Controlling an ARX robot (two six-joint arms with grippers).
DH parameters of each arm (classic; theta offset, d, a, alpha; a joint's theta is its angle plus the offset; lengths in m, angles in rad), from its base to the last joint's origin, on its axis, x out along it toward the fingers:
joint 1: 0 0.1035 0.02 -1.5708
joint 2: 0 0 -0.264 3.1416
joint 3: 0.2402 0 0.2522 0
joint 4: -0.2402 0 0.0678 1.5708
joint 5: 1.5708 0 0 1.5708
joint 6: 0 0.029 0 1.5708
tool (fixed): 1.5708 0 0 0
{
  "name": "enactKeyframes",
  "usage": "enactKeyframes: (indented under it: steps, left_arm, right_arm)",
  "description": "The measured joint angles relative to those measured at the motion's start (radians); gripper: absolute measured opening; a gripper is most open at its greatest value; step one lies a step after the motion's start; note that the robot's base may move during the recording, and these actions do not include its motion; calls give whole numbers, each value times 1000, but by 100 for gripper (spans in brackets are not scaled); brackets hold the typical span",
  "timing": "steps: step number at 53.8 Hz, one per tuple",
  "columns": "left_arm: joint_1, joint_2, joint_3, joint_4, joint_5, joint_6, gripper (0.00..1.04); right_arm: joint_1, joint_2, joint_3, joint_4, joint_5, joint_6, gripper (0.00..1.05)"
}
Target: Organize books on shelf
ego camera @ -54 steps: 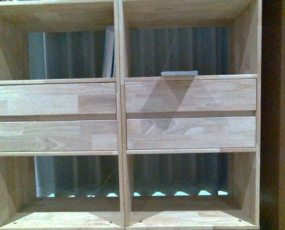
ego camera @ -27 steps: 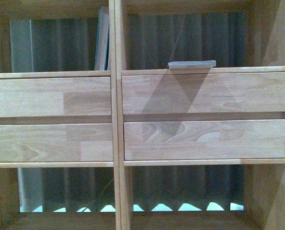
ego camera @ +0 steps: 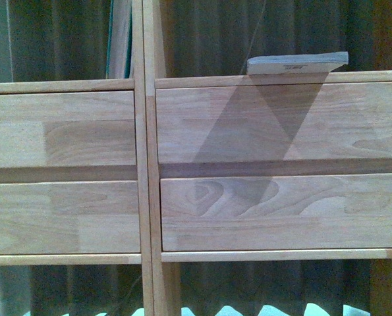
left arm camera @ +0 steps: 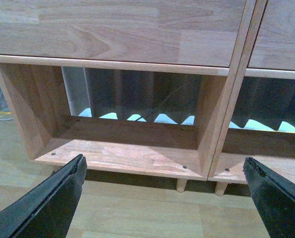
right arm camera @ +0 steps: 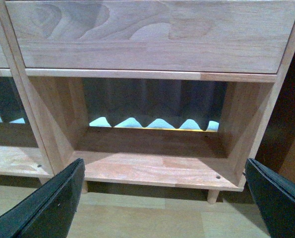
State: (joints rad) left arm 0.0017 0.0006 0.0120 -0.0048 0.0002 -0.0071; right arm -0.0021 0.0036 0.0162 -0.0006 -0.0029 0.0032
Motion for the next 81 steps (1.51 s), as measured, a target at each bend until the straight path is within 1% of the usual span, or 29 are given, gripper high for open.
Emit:
enactKeyframes:
  steps: [59, 60, 62, 63, 64, 66, 67, 69, 72, 73, 74, 76, 78, 81]
  left_arm:
    - [1, 1, 0, -1, 6, 4, 98]
    - [13, 11, 6, -19, 52, 11, 98]
    - [62, 52, 37, -90, 192, 24, 98]
    - [76, 67, 45, -103, 226, 26, 98]
    - [105, 100, 60, -118, 293, 27, 98]
    - [158, 159, 90, -116, 396, 26, 98]
    - [171, 172, 98, -111, 419, 25, 98]
    - [225, 224, 140, -76, 507, 15, 98]
    - [297, 301, 226, 0, 614, -16, 98]
    - [328, 342, 275, 49, 655, -37, 98]
    - [356, 386, 324, 102, 689, -59, 98]
    - [393, 463, 402, 175, 734, -126, 98]
    - [416, 539, 474, 238, 761, -197, 98]
    - [426, 671, 581, 306, 779, -329, 98]
  right_arm:
    - [0, 0, 0, 0, 0, 0, 98]
    - [0, 0, 0, 0, 0, 0, 98]
    - [0, 0, 0, 0, 0, 0, 98]
    - [0, 0, 0, 0, 0, 0, 98]
    - [0, 0, 0, 0, -1, 0, 98]
    - [0, 0, 0, 0, -1, 0, 98]
    - [0, 0, 0, 0, 0, 0, 98]
    - [-6, 3, 0, 2, -21, 10, 98]
    - [-71, 45, 4, 58, -202, 84, 98]
    - [-101, 83, 16, 96, -279, 127, 98]
    - [-118, 123, 34, 133, -322, 158, 98]
    - [-124, 197, 77, 200, -357, 209, 98]
    - [-120, 269, 123, 262, -364, 252, 98]
    - [-97, 404, 195, 357, -338, 330, 98]
